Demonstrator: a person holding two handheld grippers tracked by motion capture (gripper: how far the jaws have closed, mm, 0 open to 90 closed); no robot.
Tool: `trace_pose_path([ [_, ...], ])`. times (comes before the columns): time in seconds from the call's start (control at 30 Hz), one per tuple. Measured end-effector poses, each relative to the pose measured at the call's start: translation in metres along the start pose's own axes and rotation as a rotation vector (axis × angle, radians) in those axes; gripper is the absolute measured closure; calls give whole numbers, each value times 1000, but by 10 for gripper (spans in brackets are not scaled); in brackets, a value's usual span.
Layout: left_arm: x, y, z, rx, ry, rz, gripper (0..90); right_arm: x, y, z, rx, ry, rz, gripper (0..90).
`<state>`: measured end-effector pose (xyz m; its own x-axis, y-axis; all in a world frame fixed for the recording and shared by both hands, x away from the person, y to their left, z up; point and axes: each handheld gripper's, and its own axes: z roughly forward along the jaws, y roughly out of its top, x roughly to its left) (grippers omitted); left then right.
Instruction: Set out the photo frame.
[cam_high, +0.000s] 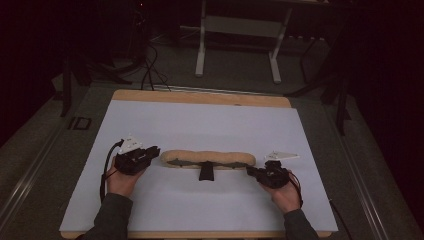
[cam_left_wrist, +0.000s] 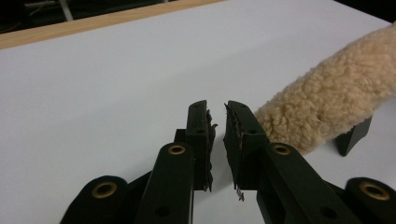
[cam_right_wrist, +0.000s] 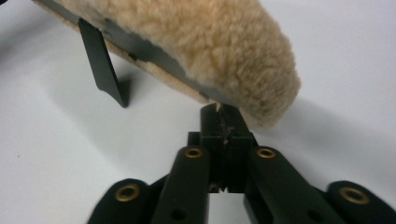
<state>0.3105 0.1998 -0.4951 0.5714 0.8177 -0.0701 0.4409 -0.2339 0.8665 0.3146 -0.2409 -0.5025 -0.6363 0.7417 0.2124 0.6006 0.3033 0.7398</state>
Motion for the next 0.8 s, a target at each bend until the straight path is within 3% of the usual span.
trace_pose_path([
  [0.27, -4, 0, 5, 11, 5, 28, 896, 2, 2, 3, -6, -13, 2, 900],
  [0.8, -8, -1, 8, 32, -12, 50, 900, 5, 4, 8, -11, -23, -2, 899],
])
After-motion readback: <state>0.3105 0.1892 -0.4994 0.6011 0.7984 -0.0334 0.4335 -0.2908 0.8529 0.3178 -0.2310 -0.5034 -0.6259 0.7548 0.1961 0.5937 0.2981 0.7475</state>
